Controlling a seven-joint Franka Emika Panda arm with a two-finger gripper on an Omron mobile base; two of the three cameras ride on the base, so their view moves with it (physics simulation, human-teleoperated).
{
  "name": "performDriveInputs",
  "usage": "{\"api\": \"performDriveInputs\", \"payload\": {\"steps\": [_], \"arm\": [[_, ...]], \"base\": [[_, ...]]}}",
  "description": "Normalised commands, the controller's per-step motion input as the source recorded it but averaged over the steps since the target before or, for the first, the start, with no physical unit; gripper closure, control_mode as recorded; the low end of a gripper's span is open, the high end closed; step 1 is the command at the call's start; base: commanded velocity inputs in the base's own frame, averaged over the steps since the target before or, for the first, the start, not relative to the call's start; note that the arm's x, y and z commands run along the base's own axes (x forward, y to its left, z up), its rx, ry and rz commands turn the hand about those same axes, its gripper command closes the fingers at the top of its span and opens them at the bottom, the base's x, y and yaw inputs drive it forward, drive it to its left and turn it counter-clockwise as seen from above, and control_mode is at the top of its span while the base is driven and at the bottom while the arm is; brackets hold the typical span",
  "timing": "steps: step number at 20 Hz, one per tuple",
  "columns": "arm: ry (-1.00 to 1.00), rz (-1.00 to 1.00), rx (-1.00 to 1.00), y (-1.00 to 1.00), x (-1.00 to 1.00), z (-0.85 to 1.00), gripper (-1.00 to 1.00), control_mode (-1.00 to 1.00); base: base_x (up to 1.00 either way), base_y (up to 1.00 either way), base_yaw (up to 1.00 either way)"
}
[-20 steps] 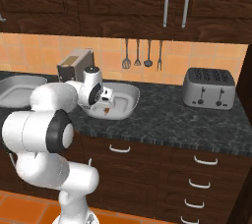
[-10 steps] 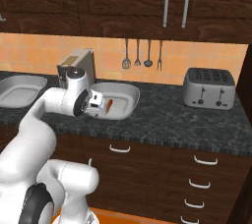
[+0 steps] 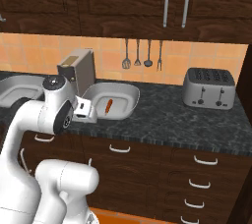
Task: Place one carrot and one chicken drumstick in each tupperware on the nearby counter, to pack two identical lunches.
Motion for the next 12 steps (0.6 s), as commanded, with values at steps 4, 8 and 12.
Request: {"api": "performDriveInputs", "payload": {"steps": [4, 8, 12], "arm": [[0.01, -0.03, 0.00, 0.00, -0.59, -0.02, -1.00, -1.00], [0.00, 0.00, 0.03, 0.05, -0.31, -0.03, -1.00, -1.00], [0.00, -0.01, 0.00, -0.01, -0.36, 0.00, -1.00, -1.00]], "base": [[0.00, 0.00, 0.00], [0.00, 0.00, 0.00], [0.00, 0.00, 0.00]]}}
